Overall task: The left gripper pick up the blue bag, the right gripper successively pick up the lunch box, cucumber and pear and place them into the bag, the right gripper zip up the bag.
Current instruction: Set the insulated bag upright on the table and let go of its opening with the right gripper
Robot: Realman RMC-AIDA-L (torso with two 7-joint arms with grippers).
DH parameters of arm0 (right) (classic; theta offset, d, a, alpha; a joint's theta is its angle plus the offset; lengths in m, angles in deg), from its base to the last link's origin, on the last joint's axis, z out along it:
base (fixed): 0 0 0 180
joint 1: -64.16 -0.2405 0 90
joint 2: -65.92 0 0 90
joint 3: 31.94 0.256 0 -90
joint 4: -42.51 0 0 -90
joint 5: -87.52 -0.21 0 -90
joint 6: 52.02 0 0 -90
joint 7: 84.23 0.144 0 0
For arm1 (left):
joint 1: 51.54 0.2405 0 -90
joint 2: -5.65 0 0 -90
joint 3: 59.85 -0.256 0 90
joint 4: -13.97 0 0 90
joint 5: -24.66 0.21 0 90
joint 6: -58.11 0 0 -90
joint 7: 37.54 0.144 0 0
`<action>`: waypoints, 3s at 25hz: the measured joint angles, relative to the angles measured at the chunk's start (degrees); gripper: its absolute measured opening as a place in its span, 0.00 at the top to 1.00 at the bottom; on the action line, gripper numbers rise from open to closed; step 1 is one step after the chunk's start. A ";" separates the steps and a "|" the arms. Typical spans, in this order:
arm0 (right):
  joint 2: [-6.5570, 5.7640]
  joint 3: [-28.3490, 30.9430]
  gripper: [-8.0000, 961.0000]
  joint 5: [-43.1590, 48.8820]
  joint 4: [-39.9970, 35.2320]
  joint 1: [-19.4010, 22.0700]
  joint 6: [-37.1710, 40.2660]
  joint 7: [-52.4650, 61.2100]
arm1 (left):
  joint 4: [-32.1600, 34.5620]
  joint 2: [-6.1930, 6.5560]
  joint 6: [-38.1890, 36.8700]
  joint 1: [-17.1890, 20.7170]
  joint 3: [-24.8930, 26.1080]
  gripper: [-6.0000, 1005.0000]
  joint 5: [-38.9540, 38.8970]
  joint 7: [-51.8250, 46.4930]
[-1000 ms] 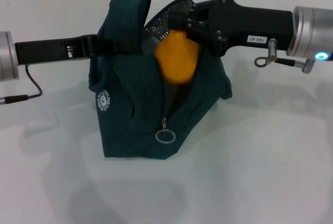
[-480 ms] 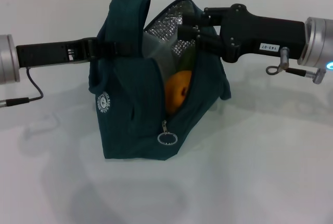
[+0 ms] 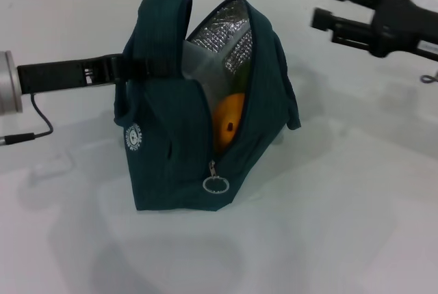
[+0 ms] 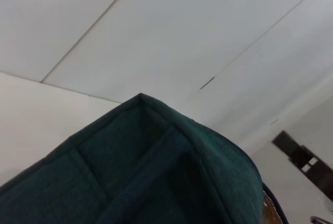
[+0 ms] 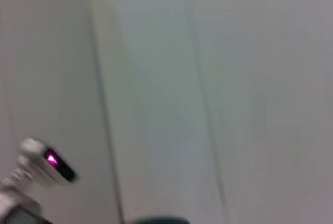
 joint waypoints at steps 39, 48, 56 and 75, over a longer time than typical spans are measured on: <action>2.53 0.35 0.16 13.21 11.14 -10.80 -18.28 -2.15 | -1.34 -0.11 -0.15 -0.05 -0.21 0.95 -0.01 1.41; 2.75 -0.69 0.22 10.53 13.43 -12.03 -18.61 -6.14 | -2.02 -0.07 -0.26 -0.15 -0.22 0.95 0.05 1.60; 2.78 -3.39 0.57 6.44 14.82 -12.58 -20.44 -9.59 | -2.09 -0.02 -0.36 -0.04 -0.19 0.95 -0.22 2.22; 2.17 -2.82 0.91 1.78 5.22 -5.96 -15.59 -8.25 | -2.39 -0.21 -0.58 -0.40 -3.04 0.95 -3.43 3.80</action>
